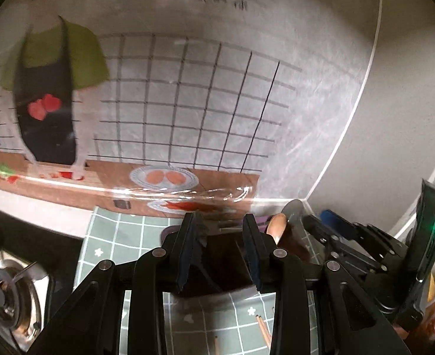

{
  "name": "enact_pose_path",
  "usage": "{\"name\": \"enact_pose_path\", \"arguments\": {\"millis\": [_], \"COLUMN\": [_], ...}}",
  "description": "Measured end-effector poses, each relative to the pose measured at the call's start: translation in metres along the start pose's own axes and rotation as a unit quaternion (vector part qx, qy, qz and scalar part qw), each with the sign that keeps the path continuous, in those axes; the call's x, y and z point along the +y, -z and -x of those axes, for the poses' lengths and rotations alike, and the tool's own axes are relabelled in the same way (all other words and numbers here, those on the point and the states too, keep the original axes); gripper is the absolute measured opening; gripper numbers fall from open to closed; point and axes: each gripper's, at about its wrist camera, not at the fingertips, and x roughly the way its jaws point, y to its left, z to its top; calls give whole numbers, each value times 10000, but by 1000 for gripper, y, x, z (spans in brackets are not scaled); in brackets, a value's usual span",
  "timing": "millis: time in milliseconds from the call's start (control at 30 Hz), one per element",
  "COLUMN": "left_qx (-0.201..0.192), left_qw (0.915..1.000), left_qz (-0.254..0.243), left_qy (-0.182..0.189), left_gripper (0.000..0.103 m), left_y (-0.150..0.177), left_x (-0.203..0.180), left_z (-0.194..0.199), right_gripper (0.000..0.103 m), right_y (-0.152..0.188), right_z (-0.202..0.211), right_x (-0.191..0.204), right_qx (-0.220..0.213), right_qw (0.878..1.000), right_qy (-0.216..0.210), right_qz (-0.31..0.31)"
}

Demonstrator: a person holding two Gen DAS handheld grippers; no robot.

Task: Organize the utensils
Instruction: 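Lower both spoons into the purple holder and open both tools, then move both tools down toward the wooden chopsticks lying on the mat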

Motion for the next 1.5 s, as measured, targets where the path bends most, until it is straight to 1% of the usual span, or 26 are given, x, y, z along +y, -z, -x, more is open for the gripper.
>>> {"name": "enact_pose_path", "arguments": {"millis": [100,200,300,333,400,467,600,633,733,767,867,933,1033,1100,1200,1333,1400,1500], "left_qx": [-101,-71,-130,-126,-89,-5,138,203,366,420,623,725,837,901,870,824,874,954], "left_qw": [9999,10000,9998,9998,9998,9998,9996,9995,9990,9988,9976,9970,9962,9955,9955,9948,9938,9931], "left_qz": [-53,-50,-29,-13,25,47,72,82,134,166,257,242,203,265,341,529,609,621], "left_qy": [-78,-36,-141,-156,-193,-192,-251,-225,-199,-209,-170,-142,-141,-116,-130,-274,-311,-283], "left_gripper": [34,34,34,34,34,34,34,34,34,34,34,34,34,34,34,34,34,34], "left_y": [12,30,51,60,77,100,144,153,180,187,205,216,229,236,241,243,245,247], "left_x": [4,10,16,19,22,24,26,25,25,25,26,25,22,21,20,25,29,27], "left_z": [25,47,71,79,92,105,123,125,129,131,131,131,132,133,136,140,139,135], "right_gripper": [36,37,38,41,54,55,55,55,55,55,55,54,48,41,33,30,27,26], "right_y": [6,15,24,28,37,47,72,81,109,118,138,152,170,185,209,235,244,248], "right_z": [24,54,85,95,116,132,151,154,161,163,168,172,174,174,174,170,166,161], "right_x": [-1,-2,0,1,2,4,6,7,12,14,19,22,26,28,26,25,24,21], "right_qx": [-90,-214,-274,-299,-308,-289,-116,-35,242,339,525,637,865,1085,1388,1726,1820,1875], "right_qw": [9997,9993,9987,9984,9977,9971,9973,9977,9990,9987,9968,9954,9929,9906,9874,9824,9811,9810], "right_qy": [191,306,422,475,602,700,730,679,316,283,374,403,366,299,200,95,103,9], "right_qz": [90,58,64,75,61,31,0,1,181,273,464,584,733,779,728,704,655,500]}}
